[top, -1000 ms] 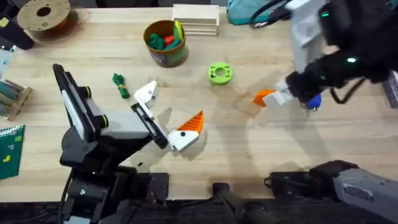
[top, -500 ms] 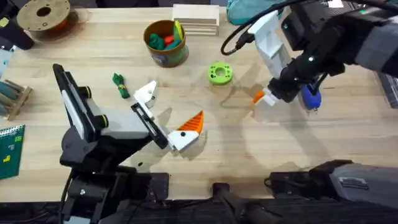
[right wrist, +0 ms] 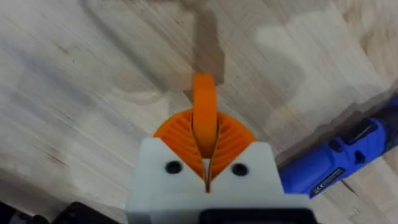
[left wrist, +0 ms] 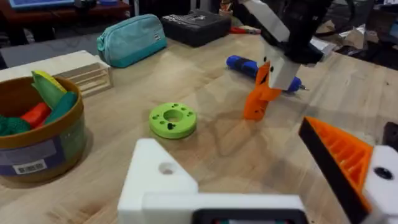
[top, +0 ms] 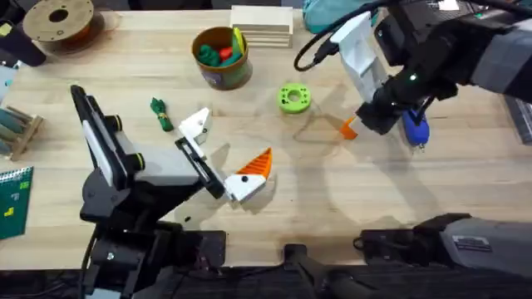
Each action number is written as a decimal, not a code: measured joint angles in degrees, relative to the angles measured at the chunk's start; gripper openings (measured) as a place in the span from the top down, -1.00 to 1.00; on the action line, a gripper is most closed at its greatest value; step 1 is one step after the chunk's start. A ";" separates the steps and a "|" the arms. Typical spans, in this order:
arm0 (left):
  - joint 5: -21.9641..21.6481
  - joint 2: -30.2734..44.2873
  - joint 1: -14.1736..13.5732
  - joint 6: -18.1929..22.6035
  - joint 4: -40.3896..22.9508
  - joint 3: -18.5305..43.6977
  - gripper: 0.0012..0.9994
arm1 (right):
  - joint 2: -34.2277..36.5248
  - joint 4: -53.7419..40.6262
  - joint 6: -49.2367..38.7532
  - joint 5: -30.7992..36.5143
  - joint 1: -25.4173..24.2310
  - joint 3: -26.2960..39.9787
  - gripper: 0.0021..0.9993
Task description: Pick up the gripper from the table and insert it into the empty holder that is missing its gripper. Then pick up a screw, insert it into the mounting hole, and use the screwdriver to tighten it. Finally, clean up the table by picking up the vegetable and placing it into the bucket.
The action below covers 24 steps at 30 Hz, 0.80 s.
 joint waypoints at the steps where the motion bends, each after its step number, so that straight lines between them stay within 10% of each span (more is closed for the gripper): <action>1: 0.00 0.00 0.00 0.00 0.00 0.02 -0.97 | -0.05 -0.02 -0.01 -0.01 0.00 0.00 0.97; 15: 0.00 0.00 0.00 0.00 0.02 0.00 -0.97 | -26.06 7.46 7.42 -2.80 -1.60 1.91 0.97; 24: 0.02 0.00 0.00 0.02 0.00 0.00 -0.97 | -24.68 30.24 30.37 -33.71 -8.76 -8.35 0.97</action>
